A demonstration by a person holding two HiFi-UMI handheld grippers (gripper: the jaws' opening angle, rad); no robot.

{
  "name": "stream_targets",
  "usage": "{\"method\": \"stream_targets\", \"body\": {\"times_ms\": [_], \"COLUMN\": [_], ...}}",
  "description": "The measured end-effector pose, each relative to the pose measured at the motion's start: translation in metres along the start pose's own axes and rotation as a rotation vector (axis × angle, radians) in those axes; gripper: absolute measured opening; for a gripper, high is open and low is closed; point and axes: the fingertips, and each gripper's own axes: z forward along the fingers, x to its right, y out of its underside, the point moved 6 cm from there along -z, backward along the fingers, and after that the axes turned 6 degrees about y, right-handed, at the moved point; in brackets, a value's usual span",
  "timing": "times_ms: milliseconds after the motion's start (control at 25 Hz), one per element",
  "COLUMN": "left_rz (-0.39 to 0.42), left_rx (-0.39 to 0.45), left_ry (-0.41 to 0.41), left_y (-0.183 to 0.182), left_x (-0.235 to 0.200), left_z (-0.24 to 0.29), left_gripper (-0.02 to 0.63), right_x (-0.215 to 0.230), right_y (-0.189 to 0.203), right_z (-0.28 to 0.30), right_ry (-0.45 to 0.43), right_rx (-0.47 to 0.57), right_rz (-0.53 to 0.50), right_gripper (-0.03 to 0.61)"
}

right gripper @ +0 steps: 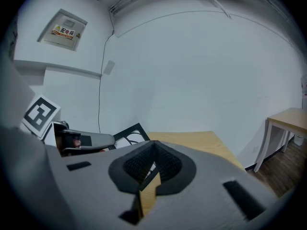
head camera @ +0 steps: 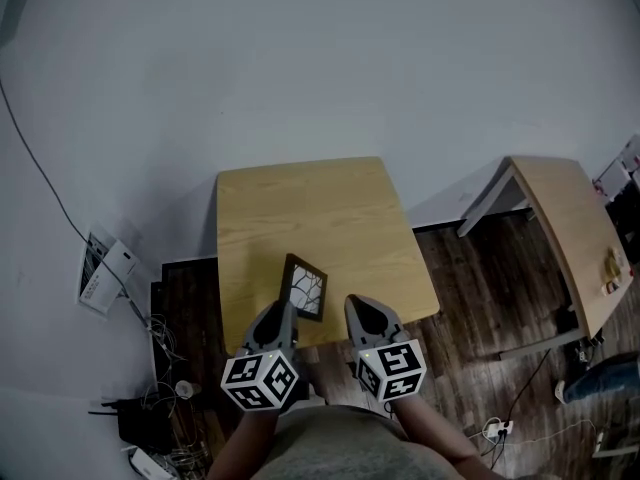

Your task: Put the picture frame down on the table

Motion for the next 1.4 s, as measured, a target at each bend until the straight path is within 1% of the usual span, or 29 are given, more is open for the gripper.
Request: {"method": "stream_targets", "body": {"times_ms": [400, 680, 840, 1080, 1400], "left_rz": [-0.019, -0.035, -0.040, -0.069, -0.086], "left_rx": [-0.033, -0.050, -0.053, -0.062, -0.085], "left_ry": [0.013, -0.007, -0.026, -0.084, -0.114], "left_y": [-0.009, -0.004, -0.001, 0.005, 0.014], "left_x": [-0.031, -0.038, -0.045, -0.057, -0.063], "left_z": [0.027, 0.041, 0.051, 0.073, 0.105], "left_gripper": [0.061, 0.061, 0.061, 0.061, 0.061], "right_x": [0.002, 0.017, 0.023, 0.036, 0.064], "right_y": [-0.005, 0.000, 0.006, 0.008, 0.013], "right_z": [0.038, 0.054, 0.072, 0.098, 0.123], "right_ry": [0.034, 0.044, 0.022, -0.026, -0.032], "right_rx": [-0.014, -0.036, -0.055, -0.077, -0.107], "right_rz": [0.003, 0.017, 0.025, 0.015, 0.034], "right_gripper": [0.000, -0.002, -0.002, 0.000, -0.001]}}
